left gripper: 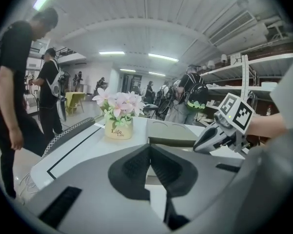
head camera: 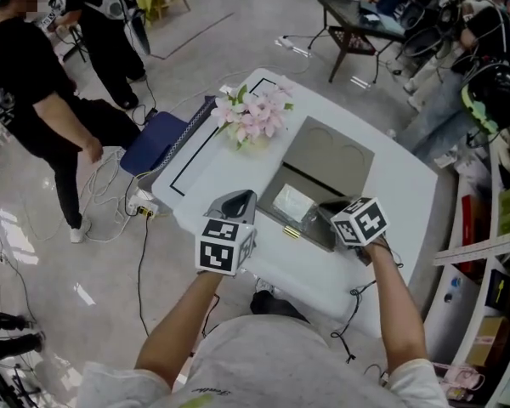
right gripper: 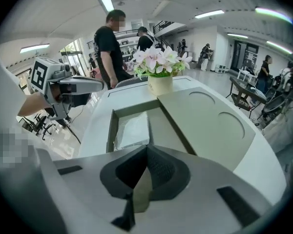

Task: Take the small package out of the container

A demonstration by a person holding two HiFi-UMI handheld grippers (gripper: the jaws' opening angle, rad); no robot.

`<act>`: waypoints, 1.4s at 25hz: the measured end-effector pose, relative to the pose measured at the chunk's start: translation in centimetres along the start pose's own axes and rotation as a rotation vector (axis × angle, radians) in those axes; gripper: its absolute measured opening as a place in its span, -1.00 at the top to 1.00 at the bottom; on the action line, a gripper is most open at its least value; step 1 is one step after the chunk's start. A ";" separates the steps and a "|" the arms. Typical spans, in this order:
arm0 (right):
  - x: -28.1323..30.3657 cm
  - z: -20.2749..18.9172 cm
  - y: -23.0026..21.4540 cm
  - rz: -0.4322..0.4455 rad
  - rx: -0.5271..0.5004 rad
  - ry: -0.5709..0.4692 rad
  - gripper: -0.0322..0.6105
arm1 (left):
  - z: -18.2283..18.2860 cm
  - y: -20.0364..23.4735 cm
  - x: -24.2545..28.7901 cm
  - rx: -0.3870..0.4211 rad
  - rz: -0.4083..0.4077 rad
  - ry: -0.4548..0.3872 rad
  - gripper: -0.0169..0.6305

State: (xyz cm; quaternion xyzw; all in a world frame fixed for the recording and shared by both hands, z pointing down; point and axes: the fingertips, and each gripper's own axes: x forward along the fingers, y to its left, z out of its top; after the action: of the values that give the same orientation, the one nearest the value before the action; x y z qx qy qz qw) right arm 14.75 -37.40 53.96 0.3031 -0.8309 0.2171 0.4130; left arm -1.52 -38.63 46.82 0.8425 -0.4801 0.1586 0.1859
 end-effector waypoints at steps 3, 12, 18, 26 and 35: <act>-1.1 0.6 0.5 -0.013 0.004 -0.035 0.89 | 0.1 -0.4 -0.6 0.008 -0.005 -0.007 0.93; -4.6 2.3 1.8 -0.072 0.002 -0.145 0.89 | 0.3 -1.2 -2.4 0.031 -0.021 -0.028 0.93; -7.4 3.4 3.5 -0.097 0.032 -0.249 0.89 | -0.1 -1.7 -4.5 0.047 -0.024 -0.041 0.93; -11.2 5.2 7.4 -0.108 0.039 -0.405 0.89 | -0.9 -1.8 -8.5 0.051 -0.005 -0.066 0.93; -13.3 6.3 13.9 -0.092 0.003 -0.520 0.89 | -3.0 -1.2 -14.2 0.048 0.043 -0.090 0.93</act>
State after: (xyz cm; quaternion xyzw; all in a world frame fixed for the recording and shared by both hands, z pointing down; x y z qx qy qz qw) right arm 8.07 -26.96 37.98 0.3869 -0.8941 0.1141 0.1947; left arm -7.72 -25.99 42.96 0.8426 -0.5019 0.1358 0.1403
